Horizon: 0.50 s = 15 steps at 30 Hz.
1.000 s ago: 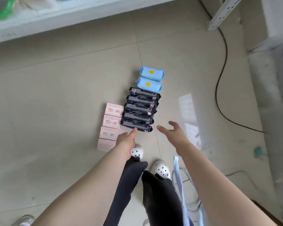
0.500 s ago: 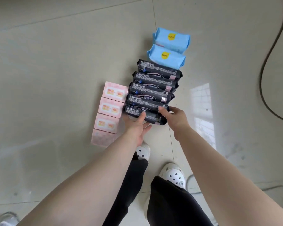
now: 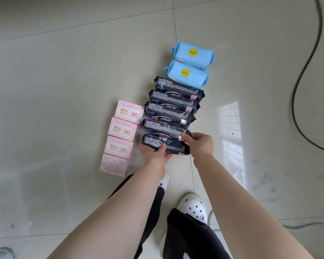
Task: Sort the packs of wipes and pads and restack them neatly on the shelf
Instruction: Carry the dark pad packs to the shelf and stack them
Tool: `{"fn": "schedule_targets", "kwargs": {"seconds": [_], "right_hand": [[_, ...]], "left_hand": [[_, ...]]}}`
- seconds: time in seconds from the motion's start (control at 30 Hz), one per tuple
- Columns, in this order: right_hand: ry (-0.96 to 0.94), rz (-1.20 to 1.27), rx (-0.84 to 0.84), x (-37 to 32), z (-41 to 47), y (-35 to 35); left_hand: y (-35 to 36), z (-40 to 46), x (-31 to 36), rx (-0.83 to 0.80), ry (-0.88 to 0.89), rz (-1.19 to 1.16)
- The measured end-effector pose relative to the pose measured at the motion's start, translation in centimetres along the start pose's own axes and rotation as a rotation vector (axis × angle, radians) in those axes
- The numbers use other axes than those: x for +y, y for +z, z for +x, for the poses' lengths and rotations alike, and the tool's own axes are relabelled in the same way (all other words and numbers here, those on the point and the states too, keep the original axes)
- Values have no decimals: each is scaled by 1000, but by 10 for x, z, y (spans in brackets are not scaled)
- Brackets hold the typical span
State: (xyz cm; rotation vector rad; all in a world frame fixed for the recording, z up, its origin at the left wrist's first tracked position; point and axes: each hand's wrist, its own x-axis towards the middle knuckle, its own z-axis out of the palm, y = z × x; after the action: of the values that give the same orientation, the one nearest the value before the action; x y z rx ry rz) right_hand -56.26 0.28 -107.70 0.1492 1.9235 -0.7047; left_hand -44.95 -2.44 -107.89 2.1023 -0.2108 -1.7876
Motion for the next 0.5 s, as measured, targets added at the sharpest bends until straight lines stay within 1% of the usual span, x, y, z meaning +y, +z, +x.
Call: {"fn": "schedule_targets", "kwargs": {"seconds": [0.17, 0.3, 0.43, 0.5], "right_hand": [[-35, -42, 50, -8, -38, -23], [-38, 0, 90, -25, -105, -58], [-63, 32, 127, -76, -194, -92], [-107, 49, 165, -109, -242, -108]], "left_hand": [[-12, -38, 10, 12, 25, 83], [-26, -106, 36, -37, 29, 150], [-29, -193, 82, -113, 66, 150], [-29, -243, 114, -173, 96, 142]]}}
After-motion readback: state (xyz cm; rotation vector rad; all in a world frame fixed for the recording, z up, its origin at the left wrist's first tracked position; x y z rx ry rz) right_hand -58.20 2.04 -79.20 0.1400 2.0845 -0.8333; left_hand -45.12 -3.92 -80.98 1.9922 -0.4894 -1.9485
